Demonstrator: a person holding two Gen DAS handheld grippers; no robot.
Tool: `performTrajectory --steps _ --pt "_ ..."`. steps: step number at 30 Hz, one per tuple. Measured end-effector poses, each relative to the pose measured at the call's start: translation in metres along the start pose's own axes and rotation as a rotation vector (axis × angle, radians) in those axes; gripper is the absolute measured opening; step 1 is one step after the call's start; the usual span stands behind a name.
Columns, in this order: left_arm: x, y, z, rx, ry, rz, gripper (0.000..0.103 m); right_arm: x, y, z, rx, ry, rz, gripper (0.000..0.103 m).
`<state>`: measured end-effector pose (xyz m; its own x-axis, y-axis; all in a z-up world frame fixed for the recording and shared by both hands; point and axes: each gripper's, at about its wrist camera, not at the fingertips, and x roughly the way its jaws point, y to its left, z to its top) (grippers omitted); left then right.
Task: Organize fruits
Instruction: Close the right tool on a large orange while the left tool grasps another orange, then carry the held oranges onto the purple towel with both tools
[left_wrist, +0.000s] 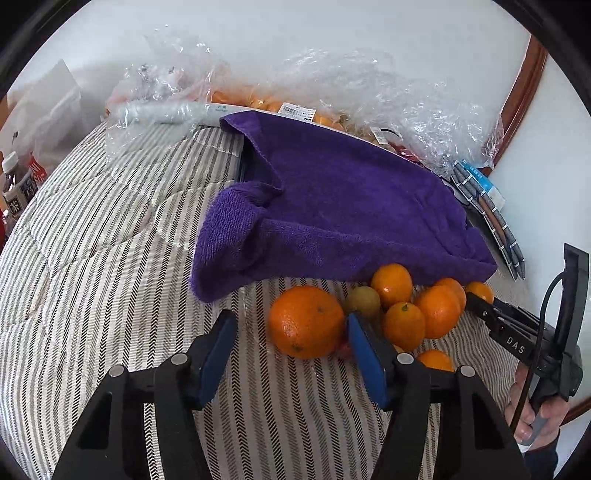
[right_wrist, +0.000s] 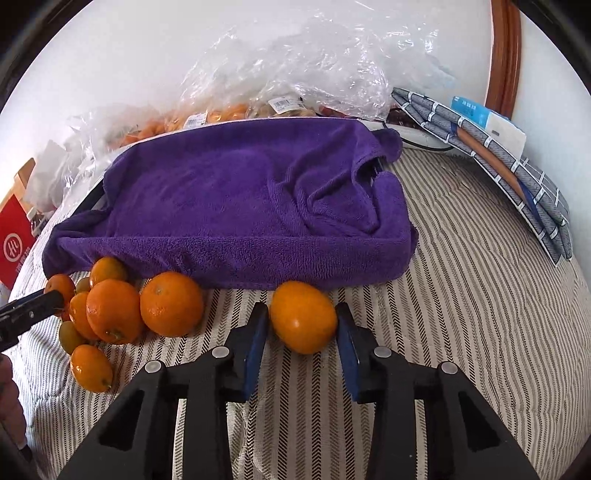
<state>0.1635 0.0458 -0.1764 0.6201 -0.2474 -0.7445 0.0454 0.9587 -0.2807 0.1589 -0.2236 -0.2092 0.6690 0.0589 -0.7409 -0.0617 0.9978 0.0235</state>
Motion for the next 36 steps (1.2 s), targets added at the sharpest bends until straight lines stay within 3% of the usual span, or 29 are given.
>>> performTrajectory --steps 2,10,27,36 --pt "0.001 -0.001 0.0 0.005 0.0 -0.033 0.04 0.0 0.0 0.0 -0.004 -0.001 0.004 0.036" --pt "-0.012 0.003 -0.003 0.02 -0.006 0.014 0.04 -0.01 -0.002 -0.01 0.004 -0.005 0.039 0.034" --pt "-0.005 0.003 -0.005 0.041 -0.022 0.035 0.04 -0.014 -0.001 -0.017 0.025 -0.016 0.05 0.034" --pt "-0.033 -0.003 0.002 0.02 -0.066 0.03 0.04 -0.047 -0.004 -0.019 0.037 -0.074 0.049 0.034"
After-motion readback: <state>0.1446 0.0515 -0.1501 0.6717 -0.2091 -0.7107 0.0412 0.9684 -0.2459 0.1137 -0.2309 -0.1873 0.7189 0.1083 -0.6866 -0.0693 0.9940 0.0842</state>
